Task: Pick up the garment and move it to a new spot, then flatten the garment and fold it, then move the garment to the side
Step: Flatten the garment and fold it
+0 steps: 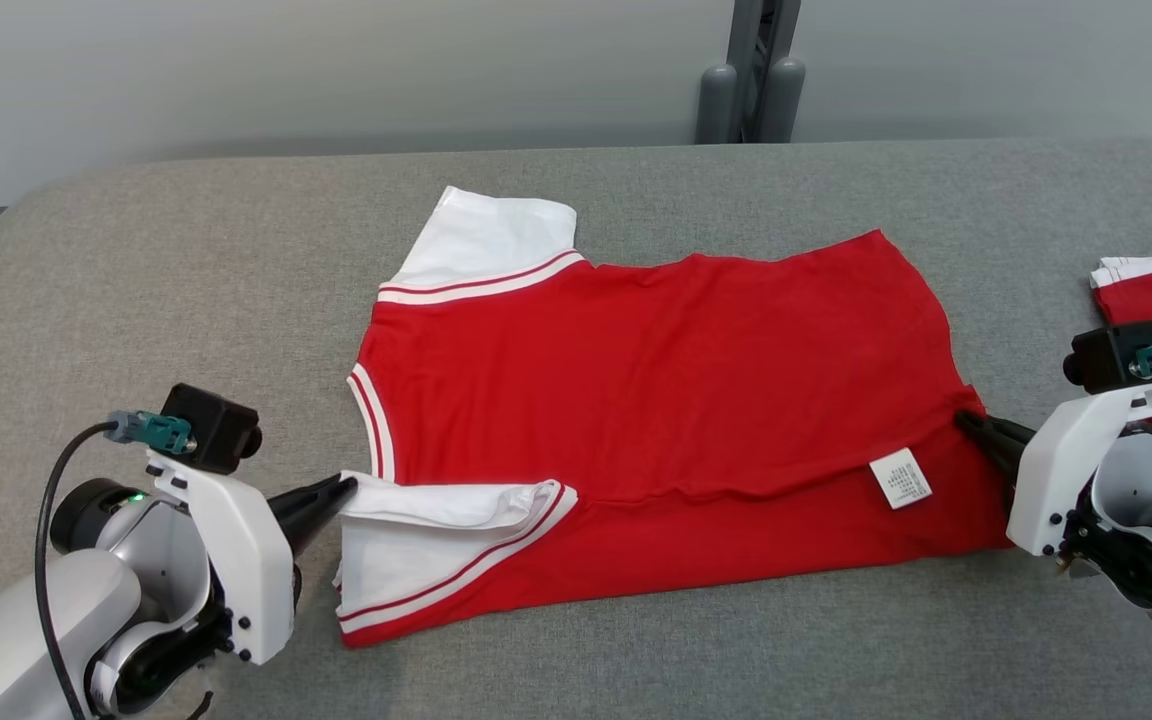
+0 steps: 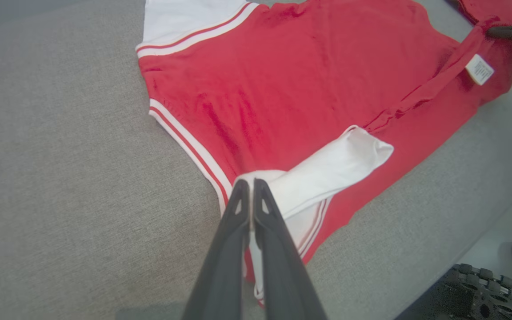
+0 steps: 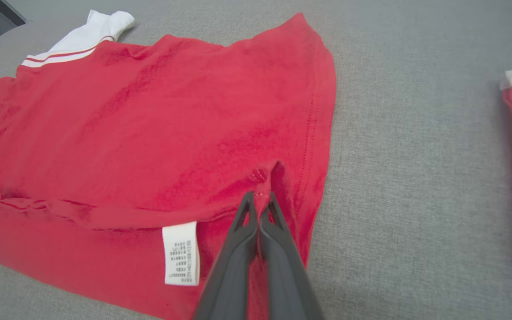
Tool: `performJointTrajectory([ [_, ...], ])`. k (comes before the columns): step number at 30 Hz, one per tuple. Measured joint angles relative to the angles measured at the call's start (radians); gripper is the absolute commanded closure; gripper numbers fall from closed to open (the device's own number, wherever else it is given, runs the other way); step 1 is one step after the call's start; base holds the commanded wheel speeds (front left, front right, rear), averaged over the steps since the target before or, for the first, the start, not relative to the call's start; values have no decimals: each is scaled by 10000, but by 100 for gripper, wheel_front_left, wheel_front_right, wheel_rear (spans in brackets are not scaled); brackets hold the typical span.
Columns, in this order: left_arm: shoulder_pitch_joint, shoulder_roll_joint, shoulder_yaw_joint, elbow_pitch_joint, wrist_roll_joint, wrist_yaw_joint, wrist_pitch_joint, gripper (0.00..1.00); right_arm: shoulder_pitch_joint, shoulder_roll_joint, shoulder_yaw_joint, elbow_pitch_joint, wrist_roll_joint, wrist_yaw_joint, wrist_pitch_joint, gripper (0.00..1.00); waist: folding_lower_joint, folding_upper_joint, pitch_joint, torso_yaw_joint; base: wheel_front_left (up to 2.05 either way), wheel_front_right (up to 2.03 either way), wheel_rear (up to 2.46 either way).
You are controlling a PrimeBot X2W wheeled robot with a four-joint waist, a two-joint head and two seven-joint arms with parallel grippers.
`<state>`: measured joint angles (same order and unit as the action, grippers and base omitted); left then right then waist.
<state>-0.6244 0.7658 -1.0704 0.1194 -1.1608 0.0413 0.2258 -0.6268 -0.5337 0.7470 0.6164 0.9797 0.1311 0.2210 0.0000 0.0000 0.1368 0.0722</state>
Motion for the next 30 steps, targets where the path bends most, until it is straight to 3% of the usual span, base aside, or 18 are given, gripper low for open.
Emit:
performJointTrajectory([
  [14, -969, -880, -102, 1749, 508, -637, -153, 100, -273, 249, 17, 280, -211, 0, -276, 100, 0, 0, 441, -170, 0, 0, 0],
  [30, -1394, -1551, -148, 3175, 780, -1066, -709, 100, -409, 520, 21, 993, -219, 0, -543, 100, 0, 0, 561, -269, 0, 0, 0],
])
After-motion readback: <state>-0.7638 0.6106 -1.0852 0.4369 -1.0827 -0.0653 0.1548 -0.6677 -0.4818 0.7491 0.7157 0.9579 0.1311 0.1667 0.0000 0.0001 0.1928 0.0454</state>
